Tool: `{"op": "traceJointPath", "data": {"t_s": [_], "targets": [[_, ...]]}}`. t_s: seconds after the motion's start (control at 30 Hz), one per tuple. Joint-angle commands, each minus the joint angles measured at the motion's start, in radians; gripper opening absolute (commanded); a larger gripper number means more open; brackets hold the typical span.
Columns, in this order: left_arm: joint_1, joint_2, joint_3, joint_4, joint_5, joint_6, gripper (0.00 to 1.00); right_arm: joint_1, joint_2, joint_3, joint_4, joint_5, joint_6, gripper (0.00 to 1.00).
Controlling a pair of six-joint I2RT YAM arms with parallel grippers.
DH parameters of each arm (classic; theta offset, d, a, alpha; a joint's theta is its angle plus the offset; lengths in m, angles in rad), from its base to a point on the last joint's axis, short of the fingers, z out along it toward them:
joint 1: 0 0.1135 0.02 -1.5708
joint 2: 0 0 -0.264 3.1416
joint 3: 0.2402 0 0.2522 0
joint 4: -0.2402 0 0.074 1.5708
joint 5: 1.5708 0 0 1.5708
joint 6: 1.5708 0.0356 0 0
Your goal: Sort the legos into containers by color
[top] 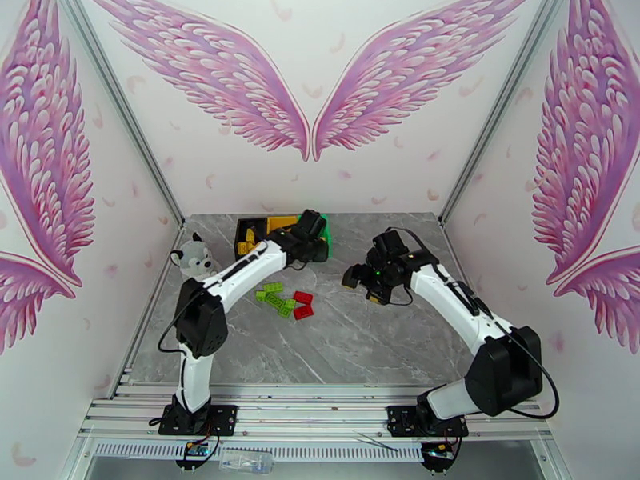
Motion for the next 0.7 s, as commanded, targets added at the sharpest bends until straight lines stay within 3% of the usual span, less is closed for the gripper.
{"op": "traceJointPath", "data": {"t_s": [0.0,0.17,0.33,0.57,0.67], "targets": [[0.094,-0.073,-0.061,-0.026,-0.019,-0.001,0.26,0.043,0.089,0.085,0.057,-0.028,0.018,0.83],[0.242,-0.074,-0.046,-0.087,-0.051,0.011,0.27,0.102,0.235,0.212,0.059,-0.044,0.015,0.82],[0.361,0.022,0.058,-0.137,-0.033,0.047,0.28,0.133,0.364,0.350,0.010,-0.056,-0.003,0.81],[0.419,0.240,0.331,-0.266,-0.006,0.116,0.29,0.140,0.455,0.455,-0.058,-0.057,-0.035,0.82],[0.433,0.315,0.437,-0.308,0.004,0.120,0.37,0.142,0.470,0.465,-0.072,-0.056,-0.044,0.82]]}}
